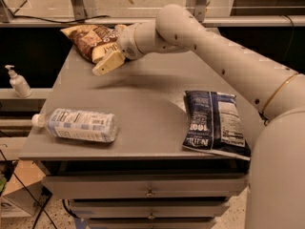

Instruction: Move brown chip bag near blue plastic bottle

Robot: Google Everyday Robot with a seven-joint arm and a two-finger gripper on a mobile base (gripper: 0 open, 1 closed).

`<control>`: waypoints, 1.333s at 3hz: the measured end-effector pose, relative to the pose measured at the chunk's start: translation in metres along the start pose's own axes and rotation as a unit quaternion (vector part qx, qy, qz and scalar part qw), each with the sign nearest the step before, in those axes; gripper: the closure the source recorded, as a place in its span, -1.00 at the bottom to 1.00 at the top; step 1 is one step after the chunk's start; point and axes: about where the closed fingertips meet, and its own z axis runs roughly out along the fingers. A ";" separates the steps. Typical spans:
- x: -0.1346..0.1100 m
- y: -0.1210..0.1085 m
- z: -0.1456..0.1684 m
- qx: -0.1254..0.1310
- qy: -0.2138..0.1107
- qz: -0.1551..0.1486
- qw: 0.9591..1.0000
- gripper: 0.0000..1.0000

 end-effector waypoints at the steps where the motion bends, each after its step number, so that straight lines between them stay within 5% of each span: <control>1: 0.003 -0.007 0.015 0.000 -0.004 0.014 1.000 -1.00; 2: 0.003 -0.012 0.027 -0.008 -0.001 0.010 1.000 -1.00; 4: 0.000 -0.018 0.045 -0.032 0.001 -0.016 0.999 -0.17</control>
Offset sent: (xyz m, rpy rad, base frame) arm 0.0361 0.0247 -0.0118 -0.0081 0.0234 0.0212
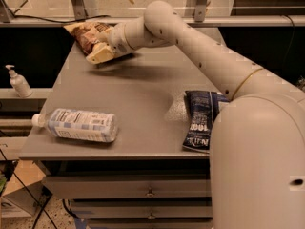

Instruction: Move brown chip bag near blue plastic bottle

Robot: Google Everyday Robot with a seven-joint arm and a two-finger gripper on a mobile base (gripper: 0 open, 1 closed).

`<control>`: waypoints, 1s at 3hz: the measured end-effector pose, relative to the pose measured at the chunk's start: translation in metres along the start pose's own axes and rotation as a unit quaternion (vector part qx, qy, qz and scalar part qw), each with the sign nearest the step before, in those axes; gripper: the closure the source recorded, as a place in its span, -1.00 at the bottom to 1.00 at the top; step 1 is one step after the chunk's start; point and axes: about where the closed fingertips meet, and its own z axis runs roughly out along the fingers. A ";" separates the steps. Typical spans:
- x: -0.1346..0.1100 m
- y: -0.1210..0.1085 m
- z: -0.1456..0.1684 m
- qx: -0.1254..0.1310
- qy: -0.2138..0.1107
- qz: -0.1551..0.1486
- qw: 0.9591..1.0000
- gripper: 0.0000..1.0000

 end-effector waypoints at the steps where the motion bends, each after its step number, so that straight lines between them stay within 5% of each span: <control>1: 0.000 -0.001 -0.001 -0.001 0.004 -0.007 1.000 0.28; 2: -0.003 0.000 -0.008 -0.001 0.008 -0.020 1.000 0.74; 3: 0.001 0.003 -0.010 -0.003 0.013 -0.020 1.000 1.00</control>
Offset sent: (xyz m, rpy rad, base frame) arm -0.0071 -0.0171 0.0174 -0.0458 -0.0632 0.0147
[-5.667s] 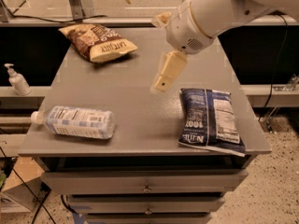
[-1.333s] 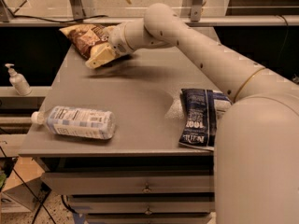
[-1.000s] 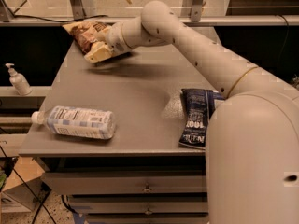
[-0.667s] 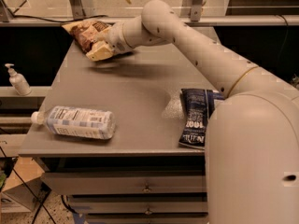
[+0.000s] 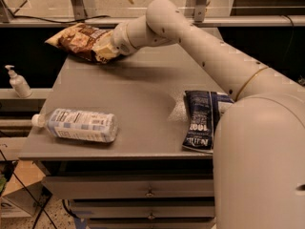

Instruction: Move brown chip bag near blue plastic bottle

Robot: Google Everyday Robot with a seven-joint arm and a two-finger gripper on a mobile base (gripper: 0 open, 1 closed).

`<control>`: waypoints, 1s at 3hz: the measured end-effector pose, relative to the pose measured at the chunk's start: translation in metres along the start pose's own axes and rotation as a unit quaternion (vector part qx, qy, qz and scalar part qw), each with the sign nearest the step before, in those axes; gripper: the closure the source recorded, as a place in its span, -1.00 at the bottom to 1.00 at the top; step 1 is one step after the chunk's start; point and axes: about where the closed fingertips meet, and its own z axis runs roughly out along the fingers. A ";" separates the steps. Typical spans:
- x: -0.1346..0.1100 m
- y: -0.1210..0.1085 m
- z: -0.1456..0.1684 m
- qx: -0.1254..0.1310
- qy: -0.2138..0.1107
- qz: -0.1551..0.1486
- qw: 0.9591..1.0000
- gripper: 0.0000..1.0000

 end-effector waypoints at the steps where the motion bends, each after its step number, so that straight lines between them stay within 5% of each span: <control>1: -0.005 0.001 -0.004 0.000 -0.004 -0.008 1.000 1.00; 3: -0.040 0.021 -0.069 -0.028 -0.008 -0.055 0.998 1.00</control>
Offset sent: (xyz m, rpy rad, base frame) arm -0.0431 -0.0242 0.0672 0.0034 -0.1008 0.1207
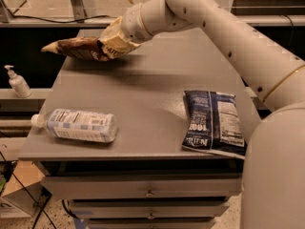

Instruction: Move brown chip bag near blue plastic bottle

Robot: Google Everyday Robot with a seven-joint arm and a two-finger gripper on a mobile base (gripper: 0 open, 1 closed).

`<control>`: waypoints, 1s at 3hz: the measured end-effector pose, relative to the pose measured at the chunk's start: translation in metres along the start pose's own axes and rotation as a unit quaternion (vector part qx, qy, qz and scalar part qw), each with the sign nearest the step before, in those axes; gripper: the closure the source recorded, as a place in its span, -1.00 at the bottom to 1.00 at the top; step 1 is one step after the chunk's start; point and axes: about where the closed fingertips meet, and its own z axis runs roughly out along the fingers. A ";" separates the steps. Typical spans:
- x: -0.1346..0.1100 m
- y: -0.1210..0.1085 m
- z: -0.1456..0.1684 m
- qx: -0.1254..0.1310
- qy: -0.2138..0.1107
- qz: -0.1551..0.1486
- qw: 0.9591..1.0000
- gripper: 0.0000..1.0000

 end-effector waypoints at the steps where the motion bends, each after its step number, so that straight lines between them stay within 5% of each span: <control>1: -0.010 0.032 -0.045 -0.032 0.000 -0.017 0.999 1.00; 3: -0.002 0.101 -0.110 -0.069 -0.006 -0.002 0.998 1.00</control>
Offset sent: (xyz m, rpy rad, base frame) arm -0.1398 -0.1091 0.0206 -0.0360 0.0683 0.1469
